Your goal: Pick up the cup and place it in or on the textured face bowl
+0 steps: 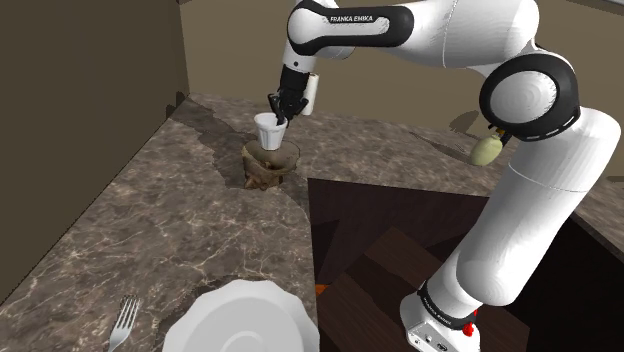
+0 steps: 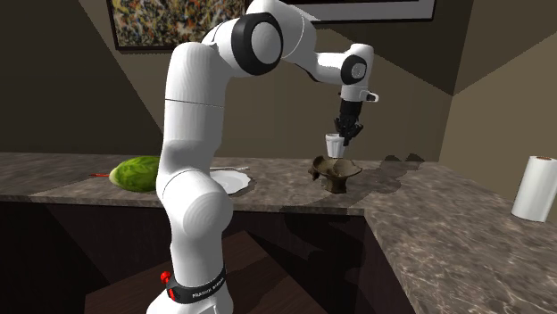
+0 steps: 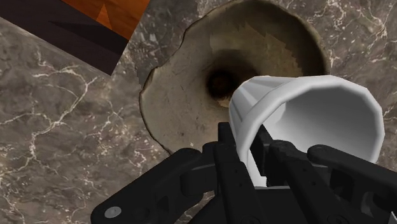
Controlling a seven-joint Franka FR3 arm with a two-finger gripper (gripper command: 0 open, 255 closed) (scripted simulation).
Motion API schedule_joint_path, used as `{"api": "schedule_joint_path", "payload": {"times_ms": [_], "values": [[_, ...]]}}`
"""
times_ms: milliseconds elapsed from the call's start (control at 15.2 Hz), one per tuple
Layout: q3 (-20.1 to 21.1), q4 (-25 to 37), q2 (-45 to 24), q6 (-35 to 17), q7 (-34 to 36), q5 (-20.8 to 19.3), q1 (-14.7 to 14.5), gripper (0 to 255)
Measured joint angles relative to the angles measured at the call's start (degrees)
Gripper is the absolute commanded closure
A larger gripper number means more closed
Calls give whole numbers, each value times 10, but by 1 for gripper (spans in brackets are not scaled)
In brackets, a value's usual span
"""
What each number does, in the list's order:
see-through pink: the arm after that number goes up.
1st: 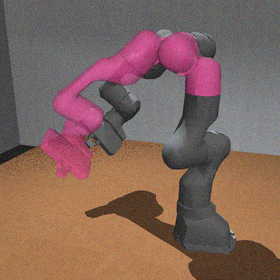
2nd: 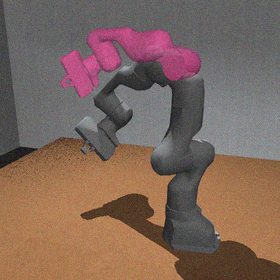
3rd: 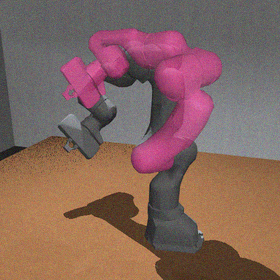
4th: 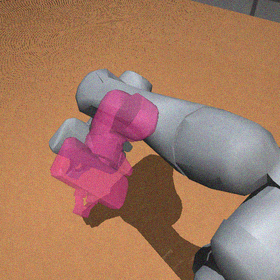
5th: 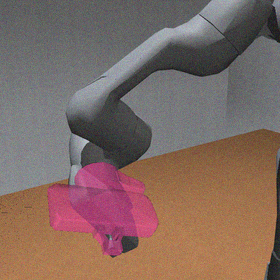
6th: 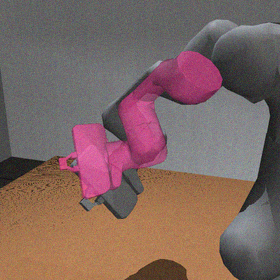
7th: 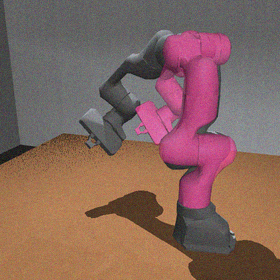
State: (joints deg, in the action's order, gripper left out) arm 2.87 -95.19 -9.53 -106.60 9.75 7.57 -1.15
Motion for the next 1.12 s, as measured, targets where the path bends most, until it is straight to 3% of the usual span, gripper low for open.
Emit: {"api": "schedule_joint_path", "payload": {"times_ms": [66, 462, 792, 1122], "values": [[0, 0, 0, 0, 0, 0, 0, 0], [0, 0, 0, 0, 0, 0, 0, 0], [-3, 62, 3, 64, 2, -1, 4, 0], [-3, 69, 2, 72, 2, -1, 5, 0]]}}
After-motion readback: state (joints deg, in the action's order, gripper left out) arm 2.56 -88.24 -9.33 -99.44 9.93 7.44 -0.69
